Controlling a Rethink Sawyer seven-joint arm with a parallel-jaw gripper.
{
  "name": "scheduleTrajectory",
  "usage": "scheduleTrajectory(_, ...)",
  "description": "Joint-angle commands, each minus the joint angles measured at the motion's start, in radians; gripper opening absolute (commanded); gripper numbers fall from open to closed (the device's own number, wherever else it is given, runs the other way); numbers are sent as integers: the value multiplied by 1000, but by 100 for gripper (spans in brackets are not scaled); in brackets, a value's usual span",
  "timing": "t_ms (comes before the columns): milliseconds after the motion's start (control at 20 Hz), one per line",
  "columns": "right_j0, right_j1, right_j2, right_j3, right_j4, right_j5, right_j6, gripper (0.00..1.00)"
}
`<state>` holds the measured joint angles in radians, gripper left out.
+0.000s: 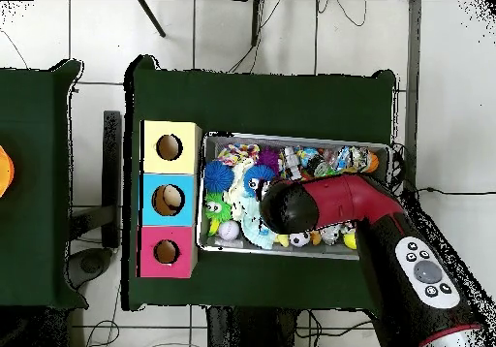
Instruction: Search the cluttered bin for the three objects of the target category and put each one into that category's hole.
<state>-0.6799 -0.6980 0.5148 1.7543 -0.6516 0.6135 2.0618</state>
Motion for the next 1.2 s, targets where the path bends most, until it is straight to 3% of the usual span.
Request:
scheduleTrajectory(50,23,26,3,-73,18,108,-91,100)
scheduleTrajectory(350,48,26,-4,-83,29,115,-73,100)
scheduleTrajectory(700,-15,28,19,-107,37,151,-181,100)
scheduleTrajectory(1200,-59,60,26,-90,6,109,-204,100)
